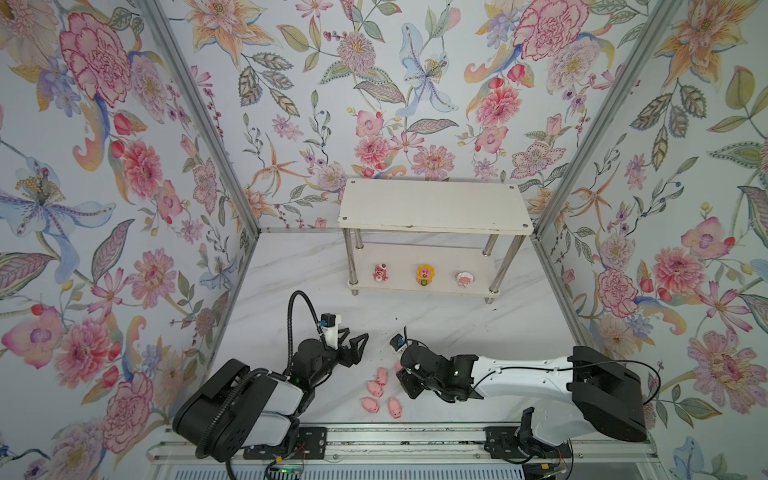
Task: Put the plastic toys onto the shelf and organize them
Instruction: 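Lift the pig with the right gripper onto the upper shelf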
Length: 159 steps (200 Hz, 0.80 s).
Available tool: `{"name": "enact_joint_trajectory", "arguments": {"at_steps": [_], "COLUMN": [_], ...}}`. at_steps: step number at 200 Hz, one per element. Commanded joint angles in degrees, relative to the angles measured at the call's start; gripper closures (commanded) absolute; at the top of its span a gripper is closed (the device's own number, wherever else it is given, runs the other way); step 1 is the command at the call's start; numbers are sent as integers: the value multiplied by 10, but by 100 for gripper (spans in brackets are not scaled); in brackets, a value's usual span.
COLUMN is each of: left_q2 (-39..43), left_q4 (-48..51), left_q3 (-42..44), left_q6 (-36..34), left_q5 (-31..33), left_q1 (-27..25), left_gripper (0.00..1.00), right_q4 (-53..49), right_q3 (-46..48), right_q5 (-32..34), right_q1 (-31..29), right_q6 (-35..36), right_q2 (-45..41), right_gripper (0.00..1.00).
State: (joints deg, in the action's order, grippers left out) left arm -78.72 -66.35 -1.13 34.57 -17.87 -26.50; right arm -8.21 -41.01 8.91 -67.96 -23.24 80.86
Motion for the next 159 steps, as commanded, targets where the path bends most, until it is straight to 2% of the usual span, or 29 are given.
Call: {"name": "enact_joint_trajectory", "arguments": {"at_steps": [1, 33, 60, 87, 95, 136, 159], "left_q2": [1, 7, 15, 23, 23, 31, 31], "left_q4": [-21, -20, -12, -10, -10, -7, -9], "left_q3": [2, 2, 3, 6, 6, 8, 11], "left_q6": [5, 5, 1, -3, -4, -8, -10], "left_q5": [-12, -14, -11, -7, -7, -5, -1], "left_q1": [7, 7, 7, 7, 7, 7, 8], "left_gripper": [21, 21, 21, 21, 21, 21, 21], "right_q4": [-112, -245, -333, -392, -402, -468, -511], "right_q3": [-14, -108, -246, -391, -435, -635, -720], "right_q5": [32, 11, 3, 26, 25, -21, -71], "right_q1": [41, 157, 248, 305, 341, 451, 511], "right_q6": [-1, 60, 131, 209, 229, 316, 344], "right_q2": [-83, -203, -223, -176, -155, -21, 45], "right_gripper": [76, 79, 82, 80, 80, 79, 79]}}
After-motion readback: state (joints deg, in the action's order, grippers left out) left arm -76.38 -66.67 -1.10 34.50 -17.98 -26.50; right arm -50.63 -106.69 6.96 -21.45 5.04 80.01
